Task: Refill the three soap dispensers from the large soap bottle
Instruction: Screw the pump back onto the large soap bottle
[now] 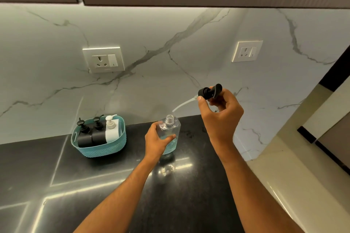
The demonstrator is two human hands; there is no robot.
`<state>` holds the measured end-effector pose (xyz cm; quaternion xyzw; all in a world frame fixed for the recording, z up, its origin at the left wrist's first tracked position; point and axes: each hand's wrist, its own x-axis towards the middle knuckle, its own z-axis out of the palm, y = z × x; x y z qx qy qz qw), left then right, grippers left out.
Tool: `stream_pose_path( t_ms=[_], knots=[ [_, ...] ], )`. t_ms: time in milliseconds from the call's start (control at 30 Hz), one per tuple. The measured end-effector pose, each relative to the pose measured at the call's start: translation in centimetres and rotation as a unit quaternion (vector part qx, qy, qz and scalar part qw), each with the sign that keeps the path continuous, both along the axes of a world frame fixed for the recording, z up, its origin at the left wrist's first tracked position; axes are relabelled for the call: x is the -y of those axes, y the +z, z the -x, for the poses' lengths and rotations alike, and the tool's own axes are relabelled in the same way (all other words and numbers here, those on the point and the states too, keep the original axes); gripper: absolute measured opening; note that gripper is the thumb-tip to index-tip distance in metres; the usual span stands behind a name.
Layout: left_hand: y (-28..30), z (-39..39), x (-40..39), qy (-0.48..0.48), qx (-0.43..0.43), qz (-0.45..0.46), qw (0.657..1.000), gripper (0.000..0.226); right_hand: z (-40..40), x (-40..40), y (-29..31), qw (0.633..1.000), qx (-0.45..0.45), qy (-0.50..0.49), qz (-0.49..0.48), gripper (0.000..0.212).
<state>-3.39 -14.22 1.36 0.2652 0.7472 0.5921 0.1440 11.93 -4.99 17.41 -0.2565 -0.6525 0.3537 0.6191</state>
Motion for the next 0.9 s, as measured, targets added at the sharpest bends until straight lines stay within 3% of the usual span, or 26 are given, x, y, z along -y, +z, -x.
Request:
stream_pose_path(
  t_ms=[400, 900],
  knots=[
    [0.8, -0.1, 2.0, 0.019, 0.002, 0.018, 1.0, 0.061, -0.6, 2.4, 1.5, 0.998, 0.041, 0.037, -0.024, 0.021],
    [3.7, -3.7, 2.8, -0.027, -0.006, -0.027, 0.999, 0.061, 2.0, 1.2, -2.2, 0.957, 0.244, 0.127, -0.089, 0.024]
  ],
)
